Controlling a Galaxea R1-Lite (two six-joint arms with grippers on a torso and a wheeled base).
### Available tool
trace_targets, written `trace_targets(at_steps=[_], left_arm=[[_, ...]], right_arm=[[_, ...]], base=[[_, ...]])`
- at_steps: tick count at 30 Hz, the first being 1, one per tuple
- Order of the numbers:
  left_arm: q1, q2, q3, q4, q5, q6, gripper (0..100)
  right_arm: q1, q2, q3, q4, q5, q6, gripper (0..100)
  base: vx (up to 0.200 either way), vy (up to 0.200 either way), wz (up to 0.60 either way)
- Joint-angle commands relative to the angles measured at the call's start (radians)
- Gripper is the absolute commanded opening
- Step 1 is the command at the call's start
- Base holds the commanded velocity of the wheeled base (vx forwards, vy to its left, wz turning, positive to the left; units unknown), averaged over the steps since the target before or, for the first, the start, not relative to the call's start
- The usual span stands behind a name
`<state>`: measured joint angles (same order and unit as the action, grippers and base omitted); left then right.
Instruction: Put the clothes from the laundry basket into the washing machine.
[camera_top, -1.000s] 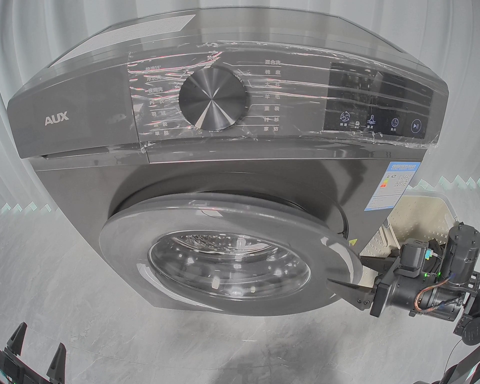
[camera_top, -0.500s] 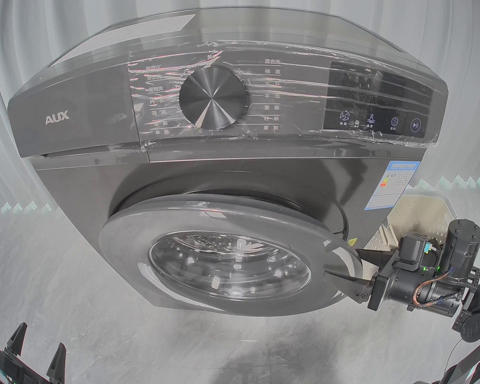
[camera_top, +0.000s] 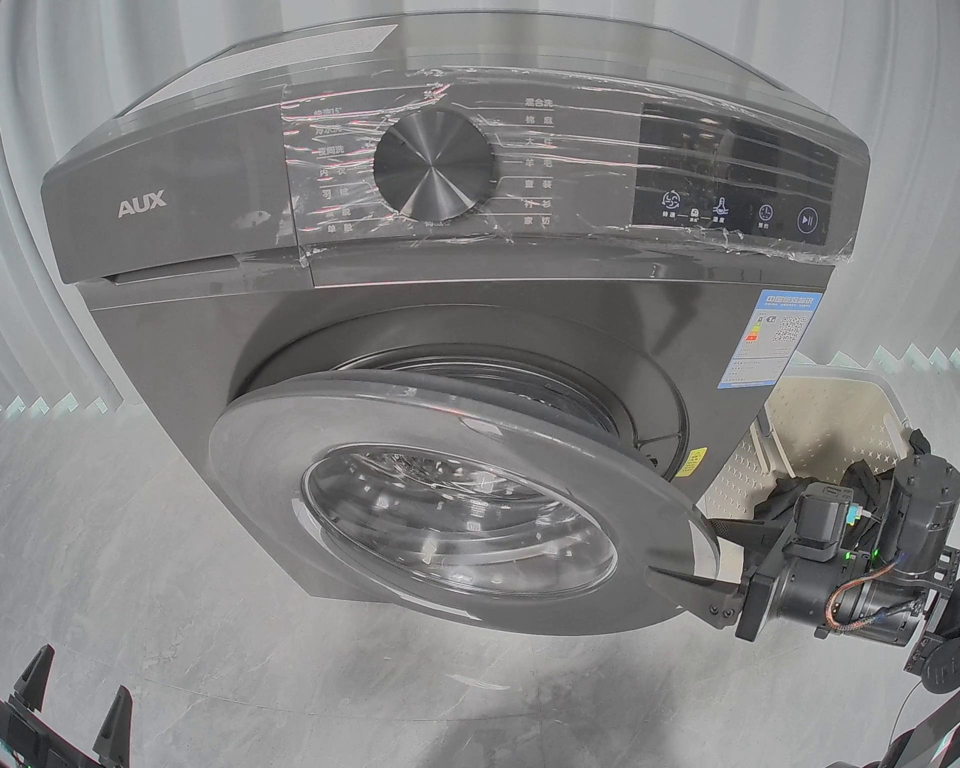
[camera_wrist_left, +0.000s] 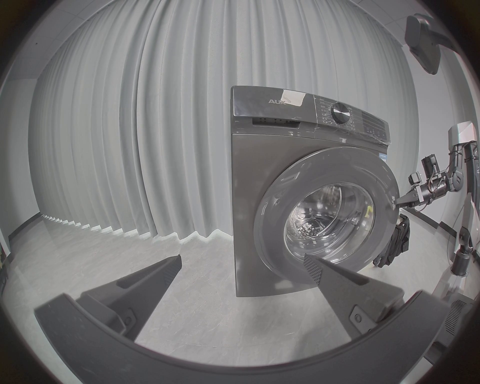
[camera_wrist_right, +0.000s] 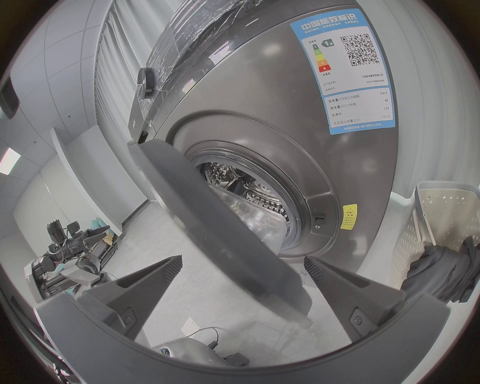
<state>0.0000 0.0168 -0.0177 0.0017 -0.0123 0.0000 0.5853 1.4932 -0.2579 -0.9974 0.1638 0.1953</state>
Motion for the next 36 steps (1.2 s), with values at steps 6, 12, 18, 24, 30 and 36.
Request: trace_targets(at_steps=[6,12,18,24,30,36], left_arm=[[0.000,-0.015,0.018,0.000,0.000,-0.003,100],[0.000,-0.017,0.018,0.000,0.000,-0.002,100],[0.000,-0.017,0.016,0.000,0.000,0.000,100],[0.000,-0.015,0.016,0.000,0.000,-0.003,100],[0.000,-0.017,0.016,0.000,0.000,-0.002,100],[0.000,-0.017,0.018,0.000,0.000,0.000,100]], right_arm=[[0.001,0.048,-0.050,-0.001,-0.003,0.001,100],[0.033,0.038,-0.011,-0.001,-0.001,0.003,100],[0.021,0.016,-0.008,-0.001,-0.003,0.003,100],[0.007,0.052,-0.041,-0.003,-0.026,0.003,100],[0.028,0.075,-0.032,-0.001,-0.026,0.006,100],[0.062,0.015,0.012,-0.001,-0.021,0.013,100]], base=[[-0.167,0.000,0.00],[-0.033,0.000,0.00],[0.000,0.000,0.00],[-0.167,0.000,0.00],[-0.033,0.000,0.00],[0.000,0.000,0.00]])
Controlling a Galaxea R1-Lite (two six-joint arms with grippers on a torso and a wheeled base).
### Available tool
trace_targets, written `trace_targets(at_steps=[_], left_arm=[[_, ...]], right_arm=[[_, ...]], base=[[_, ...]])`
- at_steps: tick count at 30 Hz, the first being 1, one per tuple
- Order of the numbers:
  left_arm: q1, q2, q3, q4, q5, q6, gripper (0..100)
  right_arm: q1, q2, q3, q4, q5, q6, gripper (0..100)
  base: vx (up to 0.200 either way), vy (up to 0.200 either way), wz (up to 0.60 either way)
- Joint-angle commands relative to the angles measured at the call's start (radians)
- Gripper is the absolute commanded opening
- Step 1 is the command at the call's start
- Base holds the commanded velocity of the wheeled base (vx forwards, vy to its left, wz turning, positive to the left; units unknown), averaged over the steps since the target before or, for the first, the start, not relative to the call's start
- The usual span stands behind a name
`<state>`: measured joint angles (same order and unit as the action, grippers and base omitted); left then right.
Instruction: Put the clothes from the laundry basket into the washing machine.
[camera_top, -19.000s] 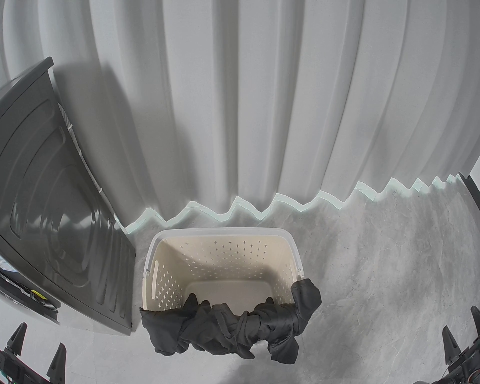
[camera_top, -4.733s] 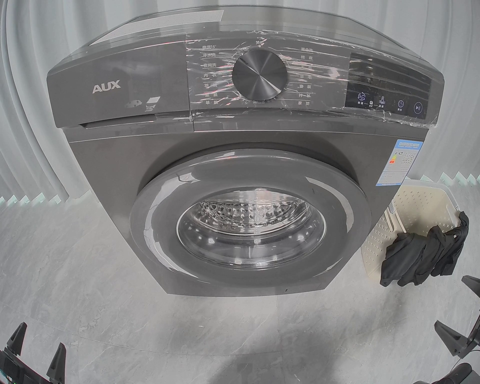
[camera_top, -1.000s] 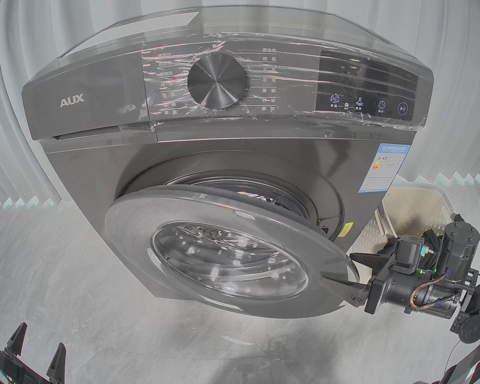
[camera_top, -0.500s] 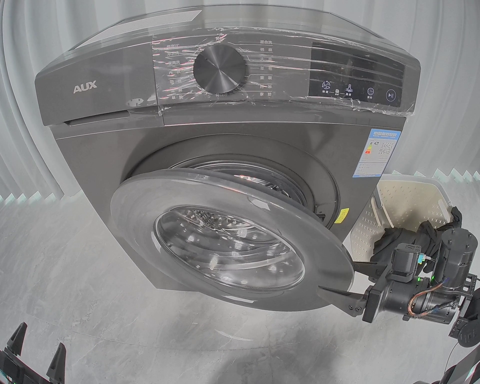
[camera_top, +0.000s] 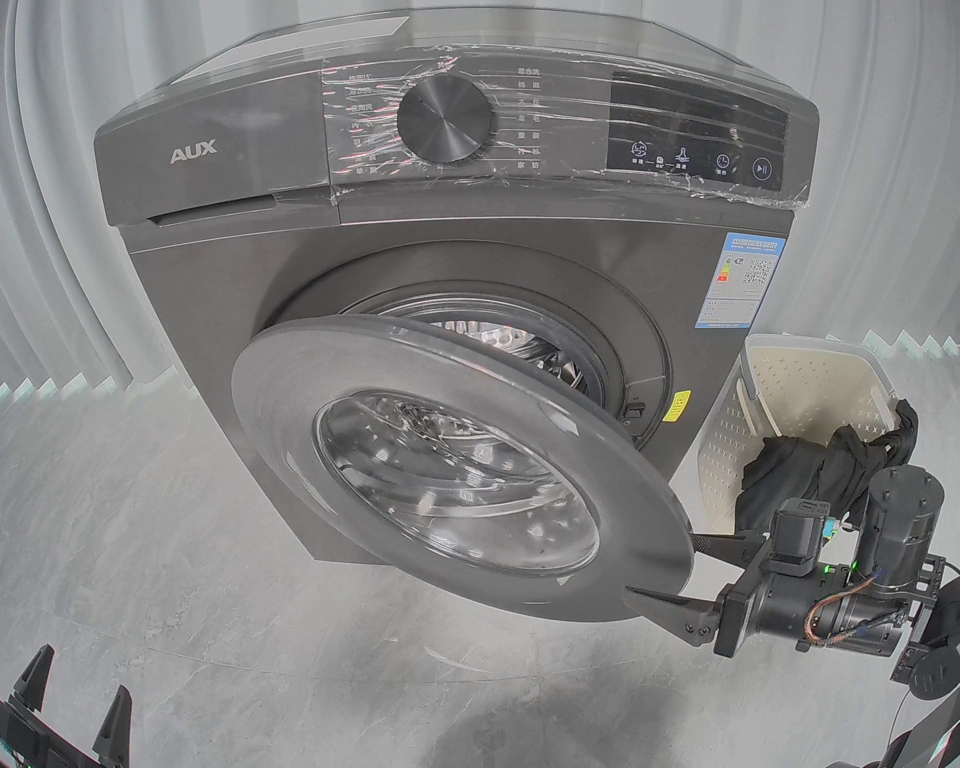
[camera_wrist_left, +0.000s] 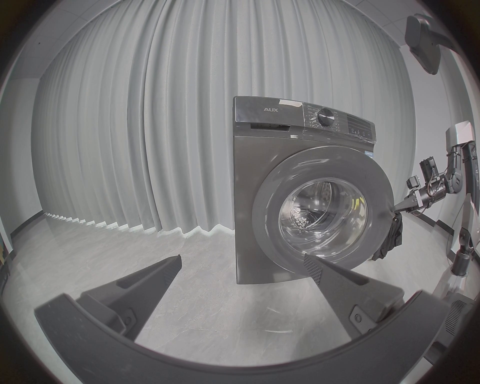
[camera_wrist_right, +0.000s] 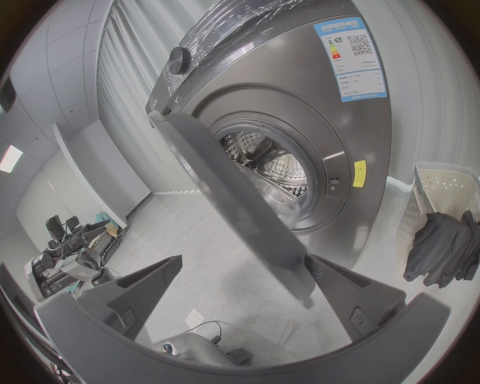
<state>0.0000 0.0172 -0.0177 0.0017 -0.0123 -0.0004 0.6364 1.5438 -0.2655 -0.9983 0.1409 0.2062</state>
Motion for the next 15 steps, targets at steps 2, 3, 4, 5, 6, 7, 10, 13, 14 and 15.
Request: trace_targets(at_steps=[2,3,4,5,6,7,10,13,14,15], left_arm=[[0.000,-0.017,0.016,0.000,0.000,0.000,100],[0.000,-0.017,0.018,0.000,0.000,0.000,100],[0.000,-0.017,0.016,0.000,0.000,0.000,100],[0.000,-0.017,0.018,0.000,0.000,0.000,100],[0.000,-0.017,0.016,0.000,0.000,0.000,100],[0.000,-0.017,0.018,0.000,0.000,0.000,100],[0.000,-0.016,0.016,0.000,0.000,-0.001,100],[0.000,-0.017,0.018,0.000,0.000,0.000,100],[0.000,-0.016,0.016,0.000,0.000,0.000,100],[0.000,-0.017,0.016,0.000,0.000,0.000,100]], right_arm=[[0.002,-0.039,0.017,0.000,-0.001,0.002,100],[-0.003,-0.037,0.012,0.000,-0.003,0.001,100],[-0.004,-0.033,0.008,-0.002,-0.003,-0.002,100],[-0.009,-0.030,0.000,-0.002,-0.004,-0.004,100],[-0.011,-0.030,0.000,-0.002,-0.004,-0.004,100],[-0.020,-0.016,-0.012,0.000,-0.004,-0.005,100],[-0.020,0.022,-0.029,-0.002,-0.003,-0.005,100],[-0.011,0.047,-0.034,-0.002,-0.003,-0.005,100],[-0.009,0.056,-0.034,-0.002,-0.003,-0.004,100],[-0.009,0.062,-0.032,-0.002,-0.001,-0.004,100]], base=[[0.000,0.000,0.00],[0.000,0.000,0.00],[0.000,0.000,0.00],[0.000,0.000,0.00],[0.000,0.000,0.00],[0.000,0.000,0.00],[-0.200,0.000,0.00],[-0.200,0.000,0.00],[-0.200,0.000,0.00],[-0.200,0.000,0.00]])
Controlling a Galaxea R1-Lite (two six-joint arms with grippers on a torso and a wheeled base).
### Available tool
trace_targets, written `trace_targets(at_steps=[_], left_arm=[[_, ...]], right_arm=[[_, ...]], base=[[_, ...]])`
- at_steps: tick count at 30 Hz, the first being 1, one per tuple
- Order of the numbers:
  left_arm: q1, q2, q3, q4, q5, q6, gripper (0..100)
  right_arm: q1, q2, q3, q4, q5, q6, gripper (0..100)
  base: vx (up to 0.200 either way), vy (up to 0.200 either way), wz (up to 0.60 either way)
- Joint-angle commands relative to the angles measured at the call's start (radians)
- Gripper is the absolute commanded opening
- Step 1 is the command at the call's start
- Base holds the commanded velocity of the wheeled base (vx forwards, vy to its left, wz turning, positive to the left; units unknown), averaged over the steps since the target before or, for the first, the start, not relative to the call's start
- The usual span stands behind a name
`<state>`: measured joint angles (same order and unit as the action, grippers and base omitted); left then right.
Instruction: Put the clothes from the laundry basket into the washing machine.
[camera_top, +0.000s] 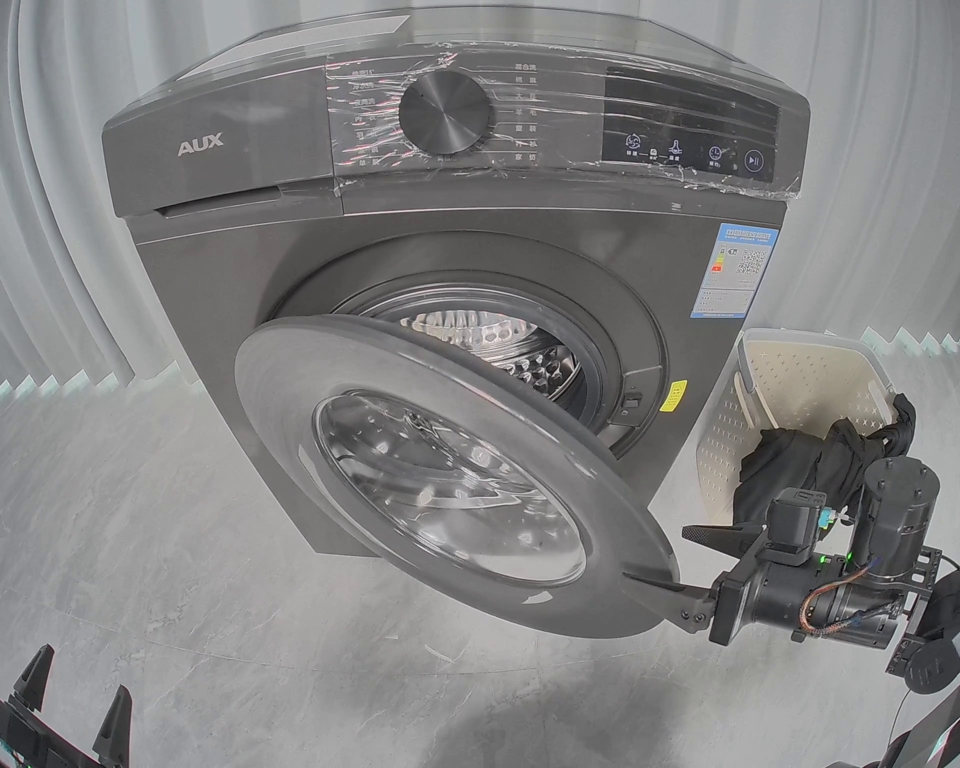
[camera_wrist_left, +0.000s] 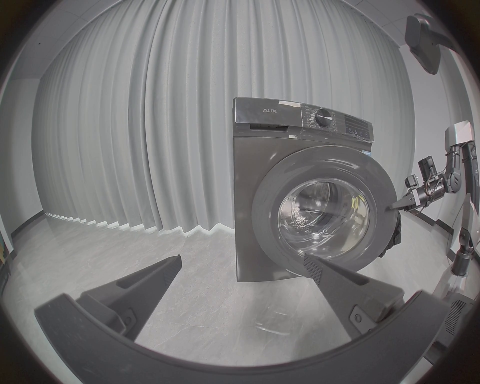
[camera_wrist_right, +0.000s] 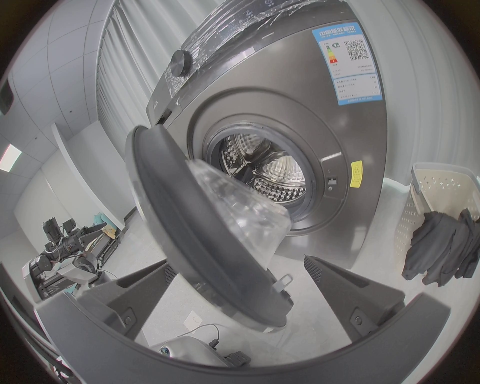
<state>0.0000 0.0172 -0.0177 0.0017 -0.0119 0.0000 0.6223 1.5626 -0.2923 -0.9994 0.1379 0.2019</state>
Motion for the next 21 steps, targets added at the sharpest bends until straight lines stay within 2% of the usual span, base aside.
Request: trace_targets(at_steps=[1,12,21], left_arm=[[0.000,-0.017,0.018,0.000,0.000,0.002,100],[0.000,-0.017,0.016,0.000,0.000,0.002,100],[0.000,-0.017,0.016,0.000,0.000,0.002,100]], right_arm=[[0.008,0.048,-0.005,-0.001,0.002,0.001,100],[0.096,0.045,0.056,-0.061,0.011,0.017,100],[0.069,-0.009,0.087,-0.071,0.012,0.017,100]], base=[[-0.200,0.000,0.00],[0.000,0.000,0.00],[0.000,0.000,0.00]])
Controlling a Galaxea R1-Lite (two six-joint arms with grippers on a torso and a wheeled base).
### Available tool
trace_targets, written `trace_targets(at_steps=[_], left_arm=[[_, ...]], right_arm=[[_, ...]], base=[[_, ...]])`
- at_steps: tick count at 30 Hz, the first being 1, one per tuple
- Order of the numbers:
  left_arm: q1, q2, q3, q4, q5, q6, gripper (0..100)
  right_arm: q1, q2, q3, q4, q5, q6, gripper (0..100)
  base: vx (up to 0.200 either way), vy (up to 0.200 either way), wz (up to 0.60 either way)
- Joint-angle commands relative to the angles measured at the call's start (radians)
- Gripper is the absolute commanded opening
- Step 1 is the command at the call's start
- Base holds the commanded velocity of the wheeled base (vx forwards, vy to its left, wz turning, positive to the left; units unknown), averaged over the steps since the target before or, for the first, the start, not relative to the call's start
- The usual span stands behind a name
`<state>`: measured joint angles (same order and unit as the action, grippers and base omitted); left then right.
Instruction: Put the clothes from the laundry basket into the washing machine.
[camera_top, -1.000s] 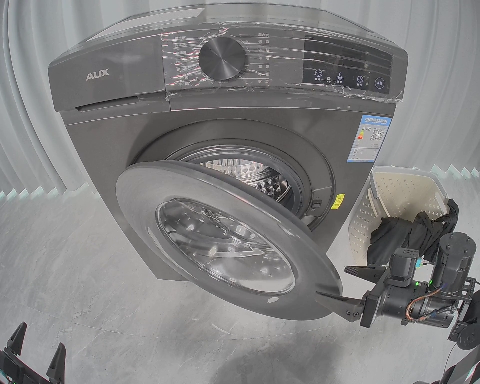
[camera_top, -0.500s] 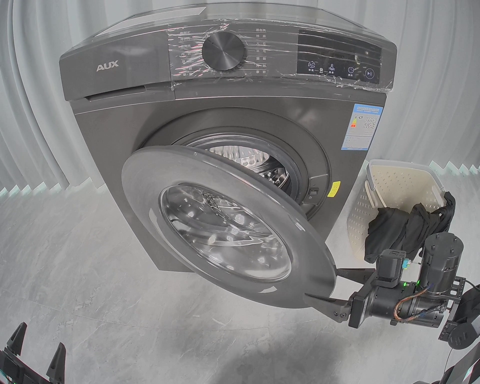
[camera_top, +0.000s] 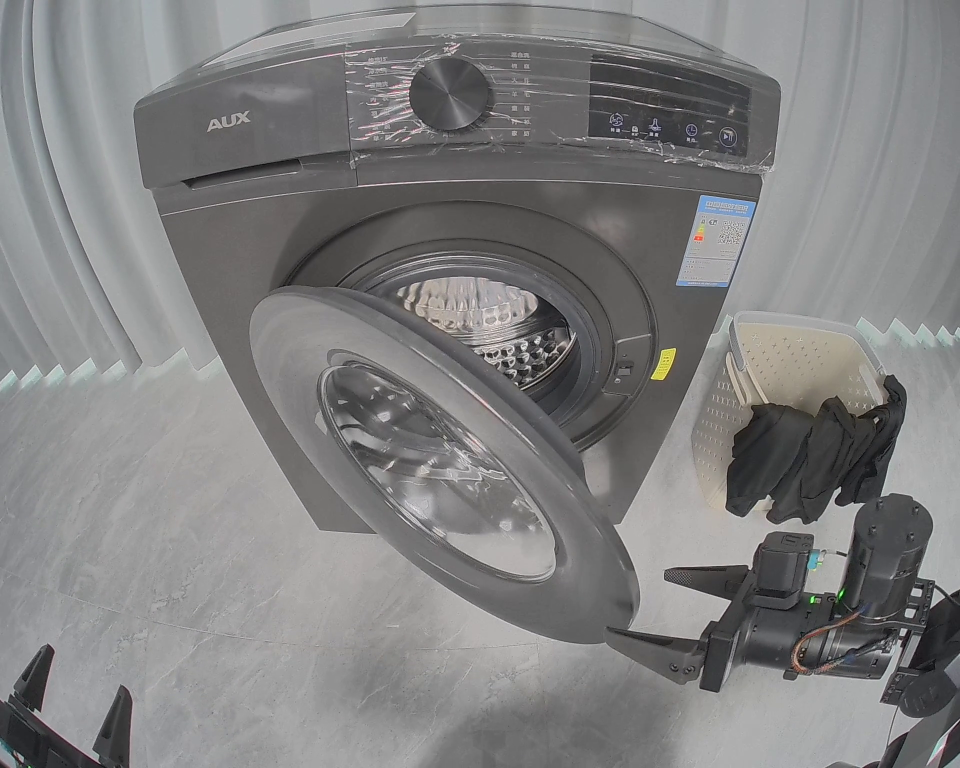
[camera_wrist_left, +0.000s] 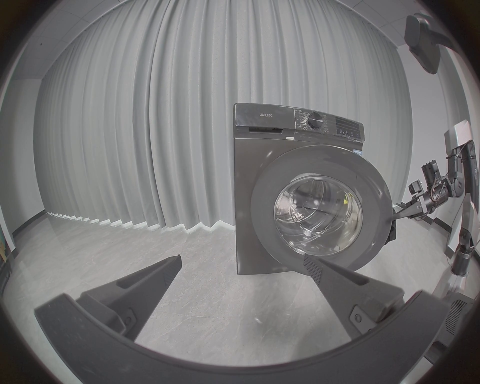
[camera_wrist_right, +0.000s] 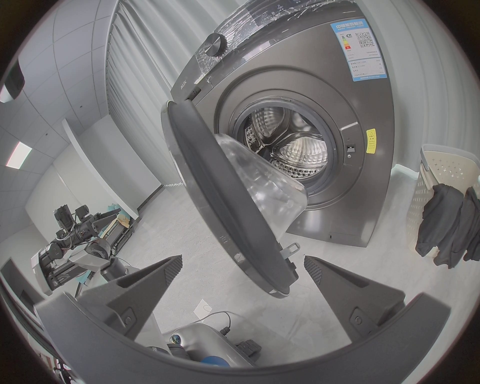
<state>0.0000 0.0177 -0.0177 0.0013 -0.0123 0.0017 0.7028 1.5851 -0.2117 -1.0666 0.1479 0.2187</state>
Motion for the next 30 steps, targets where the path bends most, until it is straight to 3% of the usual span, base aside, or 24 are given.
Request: trace_targets(at_steps=[1,6,9,14,20,25,30], left_arm=[[0.000,-0.018,0.016,0.000,0.000,0.000,100],[0.000,-0.018,0.016,0.000,0.000,0.000,100],[0.000,-0.018,0.016,0.000,0.000,0.000,100],[0.000,-0.018,0.016,0.000,0.000,0.000,100],[0.000,-0.018,0.016,0.000,0.000,0.000,100],[0.000,-0.018,0.016,0.000,0.000,0.000,100],[0.000,-0.018,0.016,0.000,0.000,0.000,100]], right_arm=[[-0.014,-0.039,0.006,-0.006,0.004,0.001,100],[-0.088,-0.108,-0.038,-0.035,0.075,0.034,100],[-0.124,-0.100,-0.066,-0.035,0.081,0.036,100],[-0.146,-0.033,-0.098,-0.036,0.068,0.039,100],[-0.149,0.110,-0.115,-0.070,-0.007,0.033,100],[-0.141,0.200,-0.098,-0.185,-0.021,0.028,100],[-0.086,0.225,-0.067,-0.225,-0.022,0.025,100]], base=[[0.000,0.000,0.00],[0.000,0.000,0.00],[0.000,0.000,0.00],[0.000,0.000,0.00],[0.000,0.000,0.00],[0.000,0.000,0.00],[0.000,0.000,0.00]])
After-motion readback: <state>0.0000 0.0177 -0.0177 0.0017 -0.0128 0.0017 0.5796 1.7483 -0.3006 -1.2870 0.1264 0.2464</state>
